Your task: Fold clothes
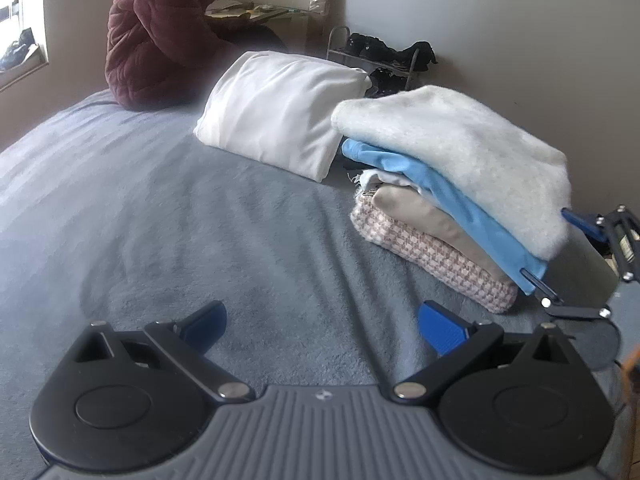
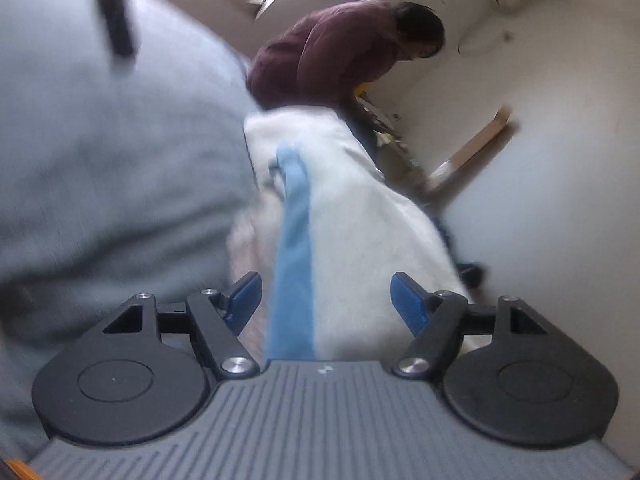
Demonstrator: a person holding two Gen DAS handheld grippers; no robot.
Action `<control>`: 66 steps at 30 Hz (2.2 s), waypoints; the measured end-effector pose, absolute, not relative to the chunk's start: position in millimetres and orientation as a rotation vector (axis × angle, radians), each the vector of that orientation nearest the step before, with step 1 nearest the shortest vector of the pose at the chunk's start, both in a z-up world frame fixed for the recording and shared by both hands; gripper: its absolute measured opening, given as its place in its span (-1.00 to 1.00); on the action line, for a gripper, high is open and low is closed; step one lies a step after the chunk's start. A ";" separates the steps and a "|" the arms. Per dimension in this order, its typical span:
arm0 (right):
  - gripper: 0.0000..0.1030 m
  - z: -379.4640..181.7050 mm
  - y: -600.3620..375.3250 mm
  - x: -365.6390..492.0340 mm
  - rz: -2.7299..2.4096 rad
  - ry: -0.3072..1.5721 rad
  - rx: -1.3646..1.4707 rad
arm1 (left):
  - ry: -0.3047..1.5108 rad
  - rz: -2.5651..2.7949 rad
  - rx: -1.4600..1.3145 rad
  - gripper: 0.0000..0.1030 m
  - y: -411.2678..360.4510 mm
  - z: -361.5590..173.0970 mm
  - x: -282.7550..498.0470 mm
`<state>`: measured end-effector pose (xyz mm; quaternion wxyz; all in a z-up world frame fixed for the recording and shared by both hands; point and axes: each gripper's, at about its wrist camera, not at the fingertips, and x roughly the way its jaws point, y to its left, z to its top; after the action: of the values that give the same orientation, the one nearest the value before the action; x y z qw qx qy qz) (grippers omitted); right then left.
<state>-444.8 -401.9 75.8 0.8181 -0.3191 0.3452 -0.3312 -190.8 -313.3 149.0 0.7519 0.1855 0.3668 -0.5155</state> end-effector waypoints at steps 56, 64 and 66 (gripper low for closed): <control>0.96 131.1 -339.2 -431.4 -1.169 0.553 0.444 | 0.678 -1.261 0.432 0.99 -275.0 182.3 -258.9; 0.97 143.6 -331.1 -445.5 -1.256 0.559 0.446 | 0.632 -1.306 0.455 0.99 -268.8 182.8 -285.1; 0.97 143.5 -330.3 -450.0 -1.250 0.562 0.458 | 0.632 -1.314 0.467 0.99 -269.1 182.1 -292.1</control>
<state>-450.0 -330.3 143.5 0.7501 0.2096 0.2570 -0.5721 -292.1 -269.1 182.1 0.7210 0.2114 0.2861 -0.5947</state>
